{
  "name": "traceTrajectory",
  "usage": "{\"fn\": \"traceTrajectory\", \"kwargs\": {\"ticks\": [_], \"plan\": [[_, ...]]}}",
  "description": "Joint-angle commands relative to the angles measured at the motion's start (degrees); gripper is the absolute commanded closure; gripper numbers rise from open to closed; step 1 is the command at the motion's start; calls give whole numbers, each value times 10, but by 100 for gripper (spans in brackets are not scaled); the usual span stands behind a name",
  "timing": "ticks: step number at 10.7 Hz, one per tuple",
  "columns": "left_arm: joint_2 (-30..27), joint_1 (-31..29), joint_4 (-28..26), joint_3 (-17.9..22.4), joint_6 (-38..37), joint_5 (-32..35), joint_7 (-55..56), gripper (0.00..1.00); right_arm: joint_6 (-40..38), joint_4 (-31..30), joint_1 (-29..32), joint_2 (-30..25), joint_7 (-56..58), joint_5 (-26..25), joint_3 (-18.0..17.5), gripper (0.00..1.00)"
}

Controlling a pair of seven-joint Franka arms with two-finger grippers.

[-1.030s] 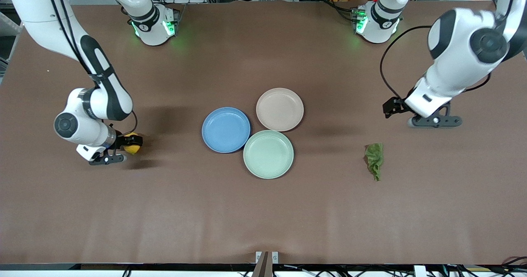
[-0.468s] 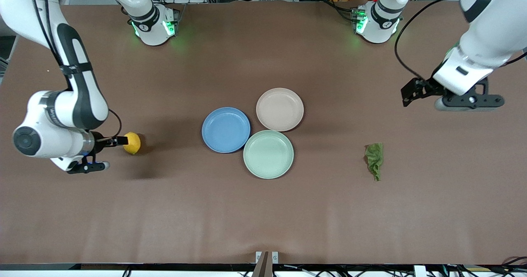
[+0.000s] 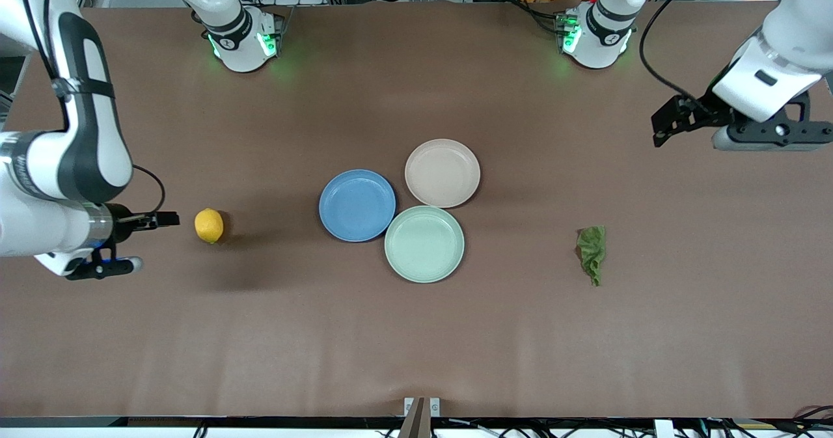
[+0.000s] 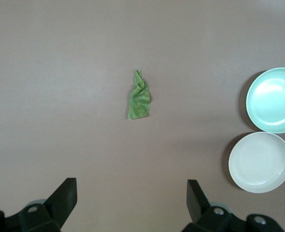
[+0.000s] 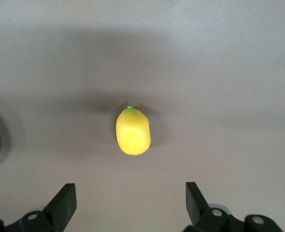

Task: Pick lemon and lettuce from blue and beige plates
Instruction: 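Release the lemon with the right gripper while the left gripper withdraws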

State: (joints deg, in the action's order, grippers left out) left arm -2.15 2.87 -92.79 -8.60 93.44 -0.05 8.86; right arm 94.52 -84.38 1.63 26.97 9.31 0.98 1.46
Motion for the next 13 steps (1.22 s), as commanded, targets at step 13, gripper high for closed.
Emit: {"fn": "traceTrajectory", "kwargs": {"ticks": [13], "plan": [[3, -1, 57, -5, -65, 1, -17, 0, -106, 32, 9, -160, -6, -4, 24, 0]]}}
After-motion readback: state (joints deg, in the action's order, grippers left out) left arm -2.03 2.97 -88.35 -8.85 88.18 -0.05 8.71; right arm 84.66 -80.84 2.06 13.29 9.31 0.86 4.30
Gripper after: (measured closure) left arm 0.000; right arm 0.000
